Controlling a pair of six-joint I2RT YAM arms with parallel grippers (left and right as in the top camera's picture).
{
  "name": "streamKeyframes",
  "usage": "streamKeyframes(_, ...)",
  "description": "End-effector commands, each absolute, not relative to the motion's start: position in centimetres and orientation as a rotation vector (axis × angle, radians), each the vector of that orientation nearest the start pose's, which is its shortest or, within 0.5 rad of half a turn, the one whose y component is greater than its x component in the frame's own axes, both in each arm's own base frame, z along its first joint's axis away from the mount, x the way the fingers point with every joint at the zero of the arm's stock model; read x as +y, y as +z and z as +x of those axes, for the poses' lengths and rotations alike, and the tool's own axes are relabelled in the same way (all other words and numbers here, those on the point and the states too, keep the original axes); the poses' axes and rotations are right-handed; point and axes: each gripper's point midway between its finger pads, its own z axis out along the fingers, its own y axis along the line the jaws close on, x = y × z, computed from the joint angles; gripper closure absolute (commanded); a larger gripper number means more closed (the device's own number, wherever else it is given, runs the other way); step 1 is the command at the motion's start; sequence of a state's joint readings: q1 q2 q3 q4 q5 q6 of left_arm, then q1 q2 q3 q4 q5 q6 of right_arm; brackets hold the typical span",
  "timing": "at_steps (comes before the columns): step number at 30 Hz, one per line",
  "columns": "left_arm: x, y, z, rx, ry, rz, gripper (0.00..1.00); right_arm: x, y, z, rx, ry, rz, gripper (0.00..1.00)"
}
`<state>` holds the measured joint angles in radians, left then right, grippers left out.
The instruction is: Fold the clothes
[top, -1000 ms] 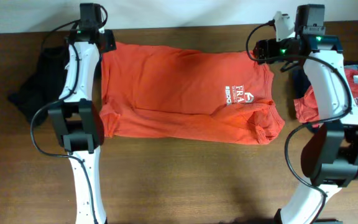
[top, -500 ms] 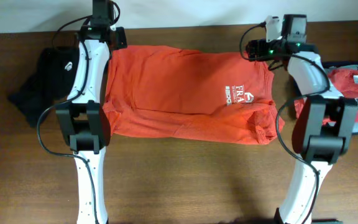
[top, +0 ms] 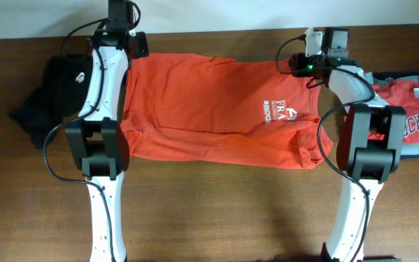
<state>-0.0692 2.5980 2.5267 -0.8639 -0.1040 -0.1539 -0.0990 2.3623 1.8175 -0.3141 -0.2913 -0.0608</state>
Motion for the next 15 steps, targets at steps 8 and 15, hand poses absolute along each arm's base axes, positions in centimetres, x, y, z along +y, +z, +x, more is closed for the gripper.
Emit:
streamKeyframes(8, -2.47, 9.1, 64.22, 2.495, 0.032, -0.162, 0.99, -0.83, 3.81, 61.01, 2.4, 0.271, -0.086, 0.44)
streamKeyframes(15, -2.62, 9.09, 64.21, 2.496, 0.031, -0.16, 0.99, -1.35, 3.37, 61.06, 2.407, 0.229, -0.086, 0.38)
